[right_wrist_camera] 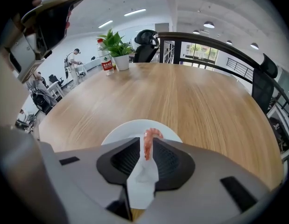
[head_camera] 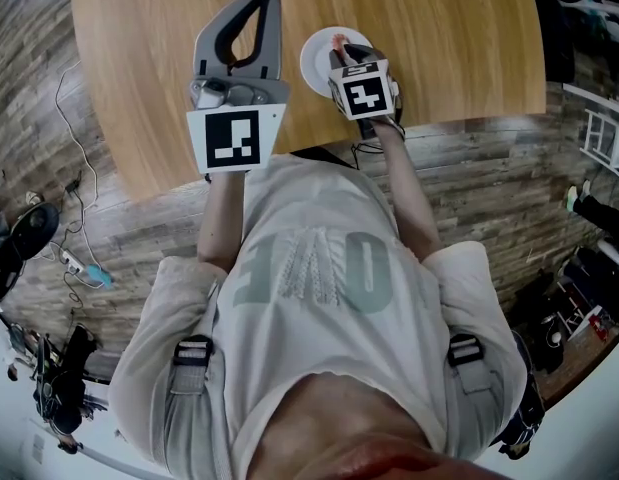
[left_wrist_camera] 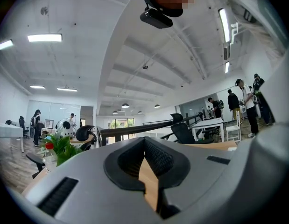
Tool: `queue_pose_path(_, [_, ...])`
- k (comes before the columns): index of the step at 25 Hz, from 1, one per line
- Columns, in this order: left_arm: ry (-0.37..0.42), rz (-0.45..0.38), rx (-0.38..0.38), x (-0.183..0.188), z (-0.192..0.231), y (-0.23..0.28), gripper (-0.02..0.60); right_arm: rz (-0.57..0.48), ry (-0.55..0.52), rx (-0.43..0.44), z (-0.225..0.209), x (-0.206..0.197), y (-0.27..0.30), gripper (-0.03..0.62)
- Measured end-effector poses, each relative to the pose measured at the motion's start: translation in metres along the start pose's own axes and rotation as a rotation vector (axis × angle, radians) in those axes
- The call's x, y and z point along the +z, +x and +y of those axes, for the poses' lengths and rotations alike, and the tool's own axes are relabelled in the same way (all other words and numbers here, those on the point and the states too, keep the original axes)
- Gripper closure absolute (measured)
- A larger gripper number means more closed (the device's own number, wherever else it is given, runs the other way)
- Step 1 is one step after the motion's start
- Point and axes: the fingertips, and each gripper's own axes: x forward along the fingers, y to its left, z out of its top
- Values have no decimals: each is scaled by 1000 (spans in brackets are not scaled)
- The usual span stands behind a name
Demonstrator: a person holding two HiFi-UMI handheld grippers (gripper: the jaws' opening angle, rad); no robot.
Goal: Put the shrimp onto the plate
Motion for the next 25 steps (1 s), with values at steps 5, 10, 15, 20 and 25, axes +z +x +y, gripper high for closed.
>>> queue_pose_path(5, [3,-3,-5,0,0,-1,572,1,-4,-1,1,5,-1,503])
queue_pose_path(10, [8,-23,-7,7,-2,-2,572,-132,-18,-16,-2,37,-17,538])
queue_pose_path(15, [29,-30,-19,11,-3,-7,572,-410,-39,-111,-8,100,-72,574])
queue_pose_path(20, [25,-48,-32,22,-9,-10,572,-725,-33,-168,-6,151,-156,576])
queue_pose_path(25, [25,-107,-64,50,-13,-15,572,-945,-81,-271,4,171,-230,576])
